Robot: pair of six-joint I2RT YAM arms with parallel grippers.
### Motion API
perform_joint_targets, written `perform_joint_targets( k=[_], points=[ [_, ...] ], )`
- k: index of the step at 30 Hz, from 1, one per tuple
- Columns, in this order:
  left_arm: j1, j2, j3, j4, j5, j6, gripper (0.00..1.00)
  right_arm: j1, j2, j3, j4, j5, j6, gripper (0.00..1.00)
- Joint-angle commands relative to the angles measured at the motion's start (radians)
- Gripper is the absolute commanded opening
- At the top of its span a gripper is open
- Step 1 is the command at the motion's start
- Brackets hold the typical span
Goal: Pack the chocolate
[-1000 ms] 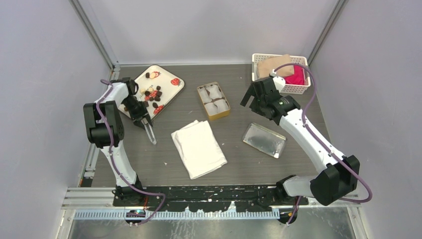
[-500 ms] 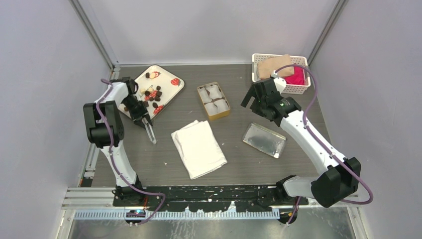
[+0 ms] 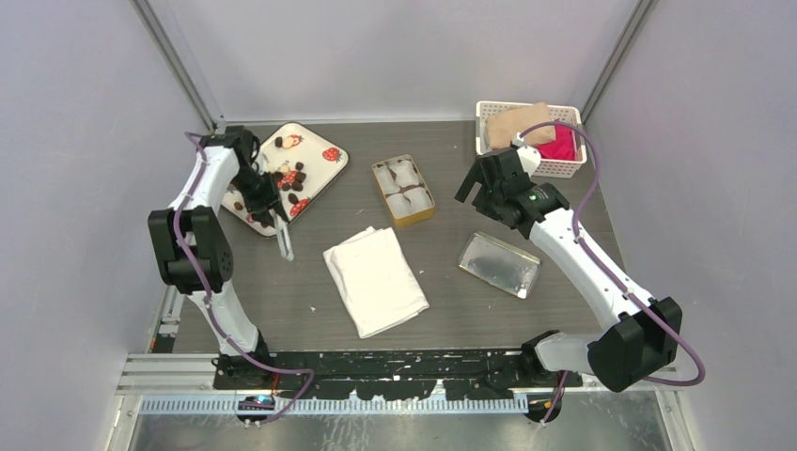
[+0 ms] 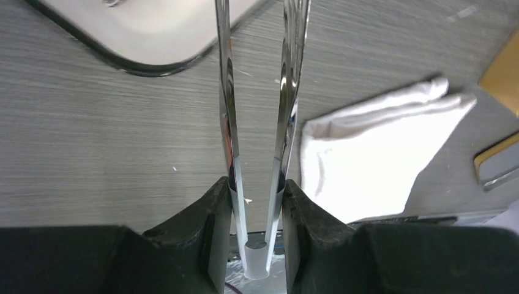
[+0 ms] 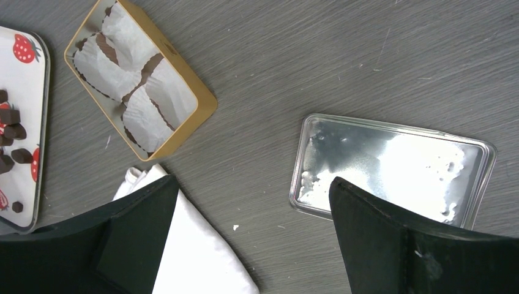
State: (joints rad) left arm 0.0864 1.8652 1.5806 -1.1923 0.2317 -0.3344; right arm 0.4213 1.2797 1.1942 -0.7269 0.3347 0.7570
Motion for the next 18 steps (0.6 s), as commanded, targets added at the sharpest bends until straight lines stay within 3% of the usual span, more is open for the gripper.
perform_joint_targets(
  k=[1, 9, 18],
  points=[
    [-0.126, -0.051, 0.093, -0.053, 0.052, 0.097, 0.0, -0.006, -0.006, 0.038, 0.022, 0.015, -0.028, 0.98],
    [-0.393, 0.075, 0.309, -0.141, 0.005, 0.214, 0.0, -0.017, -0.006, 0.07, 0.011, 0.048, -0.059, 0.99],
    [-0.442, 0.245, 0.554, -0.166, 0.078, 0.195, 0.0, -0.034, -0.035, 0.074, -0.016, 0.073, -0.075, 0.99]
  ],
)
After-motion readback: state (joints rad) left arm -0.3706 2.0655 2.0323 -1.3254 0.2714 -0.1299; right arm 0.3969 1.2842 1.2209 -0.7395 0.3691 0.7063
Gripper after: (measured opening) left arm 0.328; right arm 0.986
